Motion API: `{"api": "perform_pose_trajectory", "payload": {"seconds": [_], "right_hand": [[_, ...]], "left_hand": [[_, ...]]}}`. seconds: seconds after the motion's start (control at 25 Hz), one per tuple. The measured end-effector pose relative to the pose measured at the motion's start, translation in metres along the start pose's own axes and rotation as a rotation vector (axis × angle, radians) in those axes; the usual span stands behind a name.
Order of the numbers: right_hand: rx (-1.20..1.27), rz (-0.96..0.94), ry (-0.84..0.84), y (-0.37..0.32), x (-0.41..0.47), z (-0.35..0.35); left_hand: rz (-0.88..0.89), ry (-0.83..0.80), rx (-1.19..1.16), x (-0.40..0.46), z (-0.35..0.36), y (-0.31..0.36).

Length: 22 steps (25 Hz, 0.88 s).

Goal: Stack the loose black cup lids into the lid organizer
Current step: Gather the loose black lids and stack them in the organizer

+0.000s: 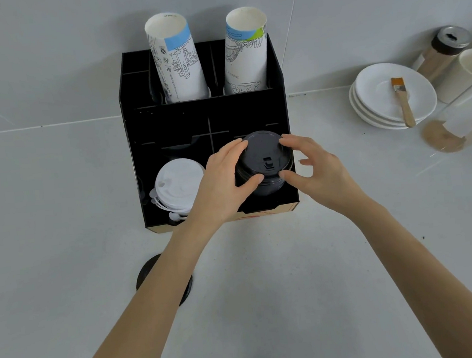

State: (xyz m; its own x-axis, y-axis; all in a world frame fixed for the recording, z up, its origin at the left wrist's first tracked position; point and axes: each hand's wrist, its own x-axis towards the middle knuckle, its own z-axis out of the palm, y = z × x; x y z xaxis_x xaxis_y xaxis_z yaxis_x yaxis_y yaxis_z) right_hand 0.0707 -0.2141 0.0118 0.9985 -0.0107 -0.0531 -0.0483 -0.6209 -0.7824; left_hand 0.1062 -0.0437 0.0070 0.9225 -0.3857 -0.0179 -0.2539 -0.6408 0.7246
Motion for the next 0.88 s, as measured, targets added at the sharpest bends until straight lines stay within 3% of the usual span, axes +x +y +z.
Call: {"api": "perform_pose_trajectory", "payload": {"seconds": [0.88], "right_hand": [[-0.061,0.003,0.004,-0.0005,-0.0002,0.003]], "left_hand": [[0.011,-0.017,0.06,0.0029,0.001,-0.0024]]}}
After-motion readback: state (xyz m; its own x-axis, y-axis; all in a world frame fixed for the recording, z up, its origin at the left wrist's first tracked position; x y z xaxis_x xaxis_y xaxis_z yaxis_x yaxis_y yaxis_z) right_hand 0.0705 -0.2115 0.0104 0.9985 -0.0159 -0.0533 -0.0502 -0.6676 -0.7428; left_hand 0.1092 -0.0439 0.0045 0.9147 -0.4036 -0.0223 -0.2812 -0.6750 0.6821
